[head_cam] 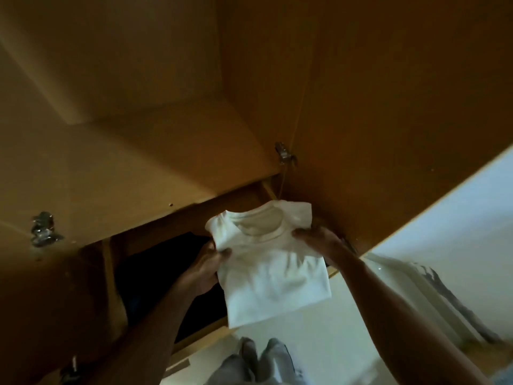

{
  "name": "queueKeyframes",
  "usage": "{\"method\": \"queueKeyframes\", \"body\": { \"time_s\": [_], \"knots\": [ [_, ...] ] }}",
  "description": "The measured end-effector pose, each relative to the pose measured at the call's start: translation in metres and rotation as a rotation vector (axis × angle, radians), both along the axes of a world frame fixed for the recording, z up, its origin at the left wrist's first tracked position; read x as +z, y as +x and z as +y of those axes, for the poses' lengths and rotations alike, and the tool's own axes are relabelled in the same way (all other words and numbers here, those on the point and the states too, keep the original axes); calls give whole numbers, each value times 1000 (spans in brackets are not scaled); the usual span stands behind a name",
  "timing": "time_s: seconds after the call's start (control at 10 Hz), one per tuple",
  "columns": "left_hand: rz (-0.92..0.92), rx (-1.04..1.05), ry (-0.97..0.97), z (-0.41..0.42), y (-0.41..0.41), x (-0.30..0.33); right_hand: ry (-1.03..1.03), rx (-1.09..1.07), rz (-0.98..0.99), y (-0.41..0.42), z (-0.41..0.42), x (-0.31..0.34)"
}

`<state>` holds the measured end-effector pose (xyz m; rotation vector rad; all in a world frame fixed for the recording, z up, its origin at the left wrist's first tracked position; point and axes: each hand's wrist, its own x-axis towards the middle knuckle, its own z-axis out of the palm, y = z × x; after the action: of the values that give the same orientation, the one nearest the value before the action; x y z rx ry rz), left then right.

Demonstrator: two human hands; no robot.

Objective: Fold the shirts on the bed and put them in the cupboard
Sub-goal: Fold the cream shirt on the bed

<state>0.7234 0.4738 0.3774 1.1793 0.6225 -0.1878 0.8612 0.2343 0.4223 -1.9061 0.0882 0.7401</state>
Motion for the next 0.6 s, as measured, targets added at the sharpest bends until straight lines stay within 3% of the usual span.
{"method": "queueKeyframes", "body": {
  "time_s": [0.2, 0.3, 0.4, 0.5, 0.6],
  "knots": [
    [249, 159, 119, 7, 24, -63, -137, 199, -139, 32, 46, -39],
    [318, 205, 231, 3, 36, -80, -234, 247, -169, 42, 61, -63],
    [317, 250, 225, -2, 45, -95, -350, 310, -178, 56, 76, -84],
    [359, 244, 173, 2, 57, -105, -457, 369, -182, 64, 96, -91],
    [473, 211, 322, 9, 65, -113, -598, 370, -206, 70, 113, -101]
  ]
}}
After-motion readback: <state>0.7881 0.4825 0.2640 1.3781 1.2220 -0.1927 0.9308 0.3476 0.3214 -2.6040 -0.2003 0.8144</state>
